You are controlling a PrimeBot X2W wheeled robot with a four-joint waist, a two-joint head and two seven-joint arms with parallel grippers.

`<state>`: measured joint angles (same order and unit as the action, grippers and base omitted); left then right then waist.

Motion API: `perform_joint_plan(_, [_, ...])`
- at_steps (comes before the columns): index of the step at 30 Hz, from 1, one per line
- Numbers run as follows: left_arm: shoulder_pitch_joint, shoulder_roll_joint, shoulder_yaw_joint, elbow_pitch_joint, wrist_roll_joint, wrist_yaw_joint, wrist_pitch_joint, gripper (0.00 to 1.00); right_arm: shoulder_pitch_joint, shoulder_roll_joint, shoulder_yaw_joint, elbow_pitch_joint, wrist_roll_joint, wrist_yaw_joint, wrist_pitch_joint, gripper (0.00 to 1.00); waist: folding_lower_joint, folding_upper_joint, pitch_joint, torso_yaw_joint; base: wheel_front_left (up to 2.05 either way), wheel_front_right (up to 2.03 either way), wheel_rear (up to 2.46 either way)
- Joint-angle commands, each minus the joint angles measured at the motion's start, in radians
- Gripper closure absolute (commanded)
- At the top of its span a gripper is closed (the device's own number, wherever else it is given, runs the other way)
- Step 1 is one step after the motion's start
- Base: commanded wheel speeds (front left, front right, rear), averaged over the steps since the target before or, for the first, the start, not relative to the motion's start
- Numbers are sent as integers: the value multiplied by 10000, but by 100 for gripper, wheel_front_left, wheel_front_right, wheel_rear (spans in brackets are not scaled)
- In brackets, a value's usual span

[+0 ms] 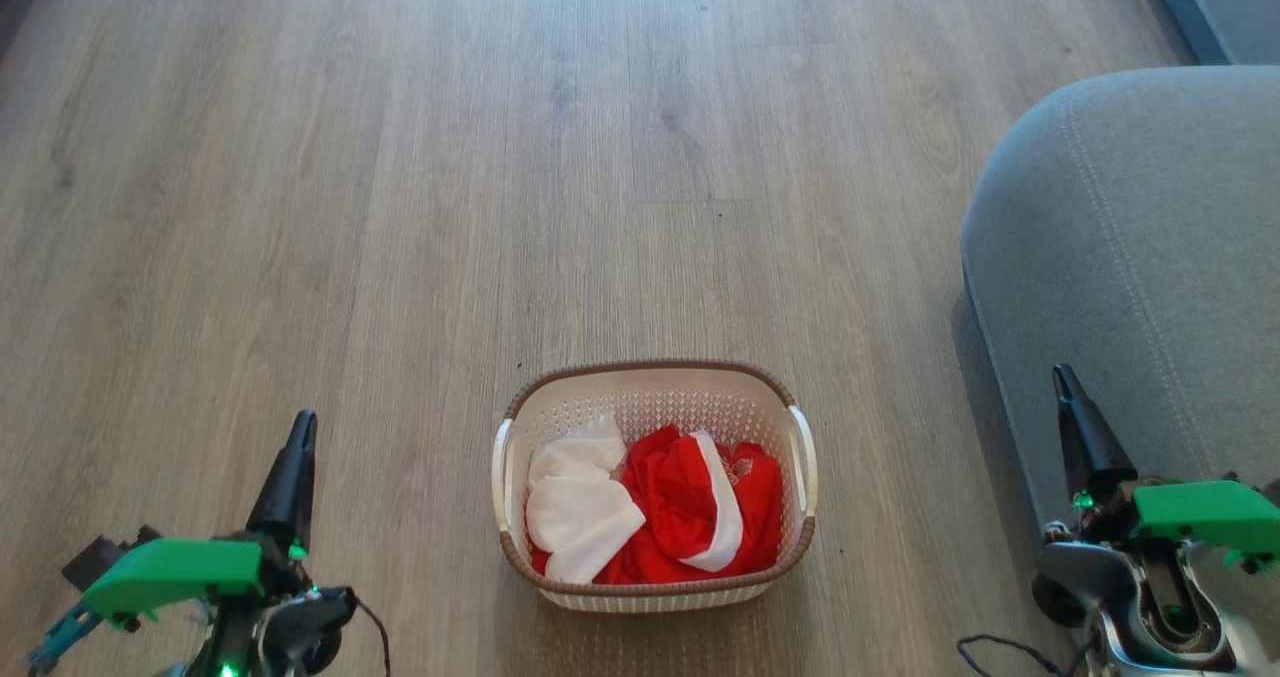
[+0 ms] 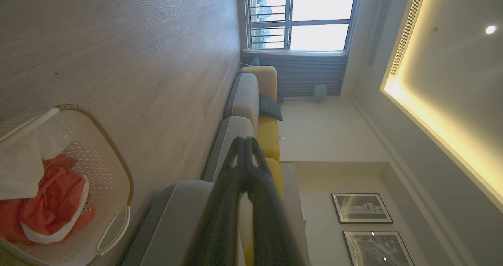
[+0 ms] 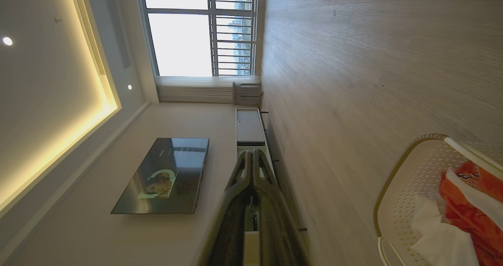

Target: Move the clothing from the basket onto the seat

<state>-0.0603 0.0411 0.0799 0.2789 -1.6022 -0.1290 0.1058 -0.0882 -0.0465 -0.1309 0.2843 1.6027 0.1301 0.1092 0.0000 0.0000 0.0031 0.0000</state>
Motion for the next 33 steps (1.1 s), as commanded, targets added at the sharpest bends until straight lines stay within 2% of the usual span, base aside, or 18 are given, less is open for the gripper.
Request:
perform_joint_plan(1, [-477,91,336,-340,-67,-17,72,100,-197,-37,174,-395,62,6,37,100,0,0,0,0,0,0,0])
perform_joint_plan(33, [-477,91,336,-340,-68,-17,72,100,-197,-37,174,-395,62,6,37,100,0,0,0,0,0,0,0])
